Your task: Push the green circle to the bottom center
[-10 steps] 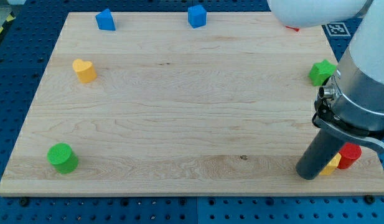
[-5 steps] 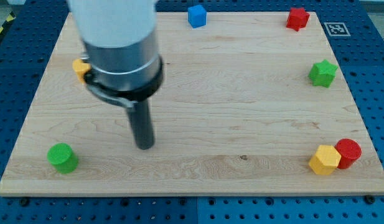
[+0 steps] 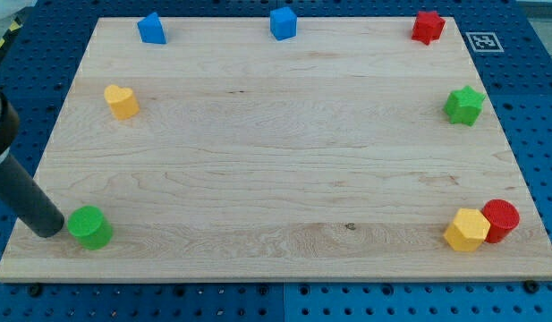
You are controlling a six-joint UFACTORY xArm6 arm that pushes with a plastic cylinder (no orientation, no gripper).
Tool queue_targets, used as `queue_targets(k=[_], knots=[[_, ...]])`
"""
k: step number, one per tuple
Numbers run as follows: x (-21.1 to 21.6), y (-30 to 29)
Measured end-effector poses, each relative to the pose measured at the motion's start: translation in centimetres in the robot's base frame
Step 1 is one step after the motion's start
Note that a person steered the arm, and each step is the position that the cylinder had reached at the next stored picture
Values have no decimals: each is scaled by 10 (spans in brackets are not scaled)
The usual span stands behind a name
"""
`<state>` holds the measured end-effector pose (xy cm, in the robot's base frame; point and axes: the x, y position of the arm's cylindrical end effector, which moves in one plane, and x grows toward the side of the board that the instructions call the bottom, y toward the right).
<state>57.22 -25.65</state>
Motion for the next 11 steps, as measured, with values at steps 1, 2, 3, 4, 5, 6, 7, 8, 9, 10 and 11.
queue_targets(k=[1, 2, 3, 4, 5, 6, 7, 8, 9, 10, 11], knots=[[6, 5], [13, 24], [11, 37], [6, 47], [-4, 59], [-4, 84], [-4, 111], [-9, 139], [-16, 170], [-20, 203], [-21, 242]])
